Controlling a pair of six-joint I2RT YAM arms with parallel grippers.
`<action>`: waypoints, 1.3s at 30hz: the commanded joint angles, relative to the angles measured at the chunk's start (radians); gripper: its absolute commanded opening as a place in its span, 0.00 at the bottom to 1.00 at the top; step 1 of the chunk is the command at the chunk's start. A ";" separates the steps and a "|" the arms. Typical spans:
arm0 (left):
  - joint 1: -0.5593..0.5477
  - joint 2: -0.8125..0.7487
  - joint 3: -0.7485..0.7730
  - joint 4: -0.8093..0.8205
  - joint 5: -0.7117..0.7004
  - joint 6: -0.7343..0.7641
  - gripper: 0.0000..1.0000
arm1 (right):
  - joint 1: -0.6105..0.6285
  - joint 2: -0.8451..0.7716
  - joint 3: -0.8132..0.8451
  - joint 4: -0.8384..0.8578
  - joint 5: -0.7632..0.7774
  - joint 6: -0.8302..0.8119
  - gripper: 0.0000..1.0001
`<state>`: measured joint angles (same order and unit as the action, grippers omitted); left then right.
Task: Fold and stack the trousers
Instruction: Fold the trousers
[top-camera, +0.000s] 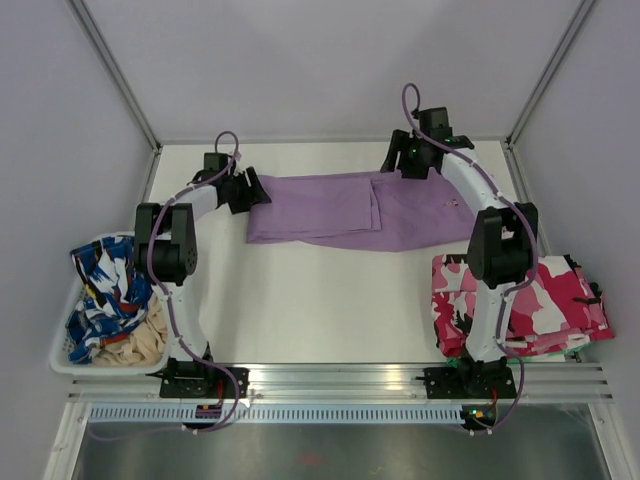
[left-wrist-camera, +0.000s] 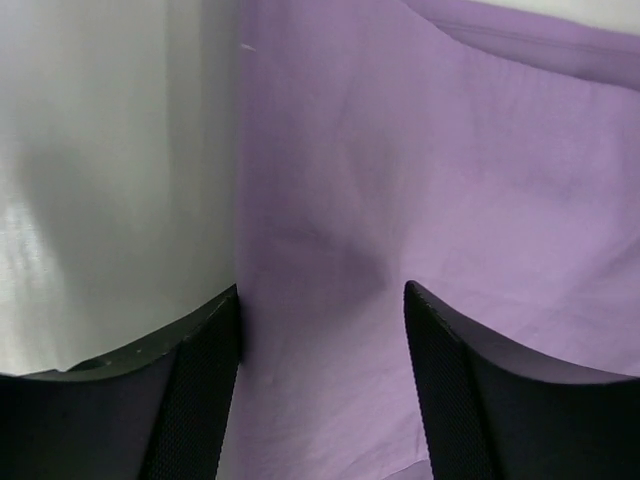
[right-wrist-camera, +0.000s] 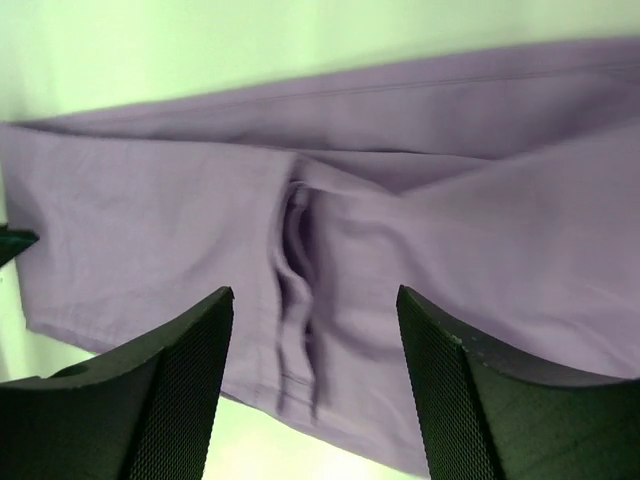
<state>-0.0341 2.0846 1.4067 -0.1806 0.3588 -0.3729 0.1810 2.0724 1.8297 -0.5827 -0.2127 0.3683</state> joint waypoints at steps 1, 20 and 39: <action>-0.049 0.031 0.012 -0.028 0.032 0.061 0.69 | -0.124 -0.122 -0.058 -0.022 0.095 0.044 0.73; 0.103 -0.190 0.095 -0.063 -0.199 0.118 0.02 | -0.173 -0.256 -0.306 0.053 0.129 -0.008 0.76; -0.048 -0.109 0.768 -0.554 -0.604 0.470 0.02 | 0.067 -0.063 -0.326 0.337 0.027 0.093 0.67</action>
<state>-0.0082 1.9415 2.0926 -0.6613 -0.0887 0.0490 0.2287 1.9614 1.4719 -0.3126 -0.1661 0.4412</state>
